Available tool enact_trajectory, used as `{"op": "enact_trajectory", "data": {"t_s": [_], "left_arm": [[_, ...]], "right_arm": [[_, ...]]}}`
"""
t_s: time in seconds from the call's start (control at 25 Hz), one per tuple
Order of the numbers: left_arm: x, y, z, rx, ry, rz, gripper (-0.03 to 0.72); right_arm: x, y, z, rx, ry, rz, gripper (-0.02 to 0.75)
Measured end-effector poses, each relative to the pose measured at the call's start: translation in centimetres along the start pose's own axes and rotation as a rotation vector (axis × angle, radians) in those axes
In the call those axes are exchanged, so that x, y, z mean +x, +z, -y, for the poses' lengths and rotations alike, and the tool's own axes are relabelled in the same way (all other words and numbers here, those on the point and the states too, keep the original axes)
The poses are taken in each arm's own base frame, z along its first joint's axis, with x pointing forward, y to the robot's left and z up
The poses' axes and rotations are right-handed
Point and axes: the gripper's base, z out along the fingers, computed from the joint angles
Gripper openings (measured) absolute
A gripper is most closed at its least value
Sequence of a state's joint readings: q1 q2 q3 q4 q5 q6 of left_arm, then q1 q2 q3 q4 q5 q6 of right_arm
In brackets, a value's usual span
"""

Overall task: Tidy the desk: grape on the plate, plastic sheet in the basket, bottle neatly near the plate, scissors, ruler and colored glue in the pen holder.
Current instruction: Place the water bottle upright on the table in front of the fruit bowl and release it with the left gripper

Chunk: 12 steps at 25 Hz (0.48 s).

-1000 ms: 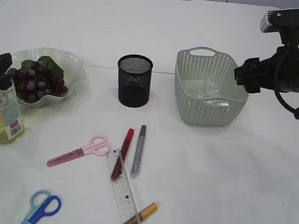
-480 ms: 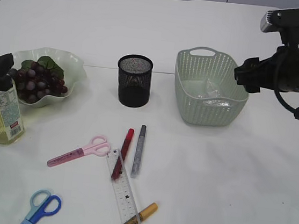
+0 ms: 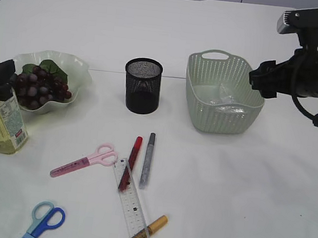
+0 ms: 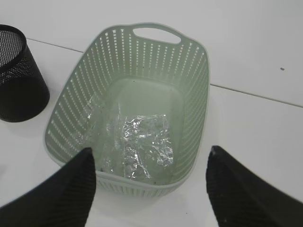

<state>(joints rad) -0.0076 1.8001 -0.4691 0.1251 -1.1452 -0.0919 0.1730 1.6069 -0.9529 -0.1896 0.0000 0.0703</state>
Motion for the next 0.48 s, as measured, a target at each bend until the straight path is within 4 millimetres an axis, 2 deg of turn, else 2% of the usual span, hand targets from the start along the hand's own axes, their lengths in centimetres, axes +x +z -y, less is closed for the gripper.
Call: {"op": "enact_trajectory", "data": {"t_s": [0.32,0.48], "left_arm": [[0.0,0.0,0.0,0.0,0.0,0.0,0.439],[-1.0,-0.3,0.1,0.002,0.004,0.035,0.44]], "right_arm": [[0.0,0.0,0.0,0.0,0.0,0.005,0.532],[0.0,0.0,0.0,0.0,0.0,0.005,0.531]]}}
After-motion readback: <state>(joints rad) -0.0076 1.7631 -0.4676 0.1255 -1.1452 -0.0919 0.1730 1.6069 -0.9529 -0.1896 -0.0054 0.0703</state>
